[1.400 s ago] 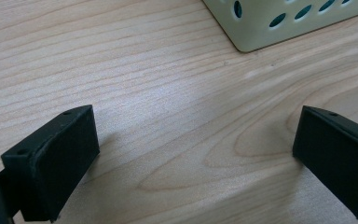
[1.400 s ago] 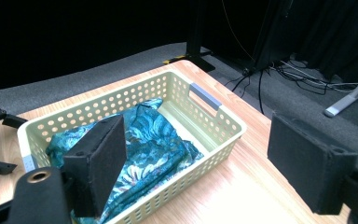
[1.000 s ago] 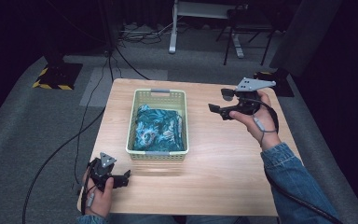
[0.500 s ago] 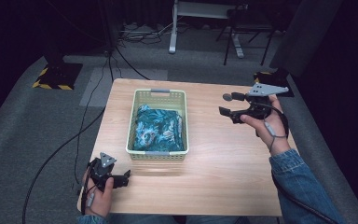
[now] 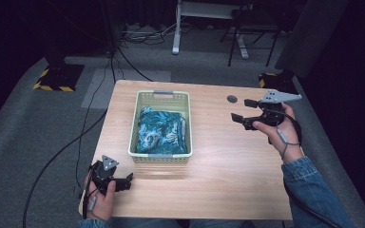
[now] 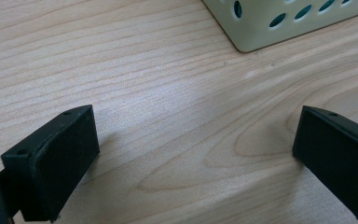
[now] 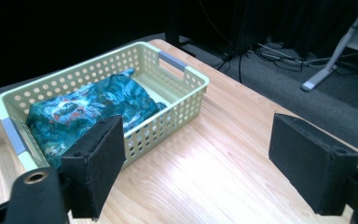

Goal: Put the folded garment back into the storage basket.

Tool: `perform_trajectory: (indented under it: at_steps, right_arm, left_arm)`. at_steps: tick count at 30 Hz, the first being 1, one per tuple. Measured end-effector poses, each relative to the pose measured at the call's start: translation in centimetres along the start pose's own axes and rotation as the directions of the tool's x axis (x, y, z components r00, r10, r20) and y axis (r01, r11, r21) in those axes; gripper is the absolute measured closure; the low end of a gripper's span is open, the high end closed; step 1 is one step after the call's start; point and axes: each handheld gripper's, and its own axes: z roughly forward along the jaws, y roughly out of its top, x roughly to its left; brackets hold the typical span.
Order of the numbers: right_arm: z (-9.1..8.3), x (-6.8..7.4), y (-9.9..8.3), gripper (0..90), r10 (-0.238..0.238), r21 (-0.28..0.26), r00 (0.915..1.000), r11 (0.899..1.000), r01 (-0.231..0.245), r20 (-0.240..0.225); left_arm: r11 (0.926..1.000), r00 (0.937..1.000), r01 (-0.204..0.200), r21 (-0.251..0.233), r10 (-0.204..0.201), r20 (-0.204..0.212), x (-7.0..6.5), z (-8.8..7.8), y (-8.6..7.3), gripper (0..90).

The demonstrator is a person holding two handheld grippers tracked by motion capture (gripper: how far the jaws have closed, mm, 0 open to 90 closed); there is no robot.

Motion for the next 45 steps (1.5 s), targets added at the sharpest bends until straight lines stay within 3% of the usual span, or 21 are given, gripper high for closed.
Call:
perform_trajectory:
  at_steps: [8, 19, 45]
  right_arm:
    - [-0.8, -0.7, -1.6, 18.2, 0.023, 0.015, 0.9996, 1.0, -0.023, 0.016]
    - [-2.5, -1.7, -3.7, 17.8, 0.028, -0.008, 0.9987, 1.0, -0.027, 0.042]
    - [-5.9, -3.4, -6.2, 17.5, 0.055, 0.0, 0.9939, 0.998, -0.055, 0.095]
  left_arm:
    - [1.0, 1.0, 0.0, 0.0, 0.0, 0.0, 0.0, 0.0, 0.0, 0.2]
    - [1.0, 1.0, 0.0, 0.0, 0.0, 0.0, 0.0, 0.0, 0.0, 0.2]
    - [1.0, 1.0, -0.001, 0.0, 0.001, 0.001, 0.0, 0.0, 0.0, 0.2]
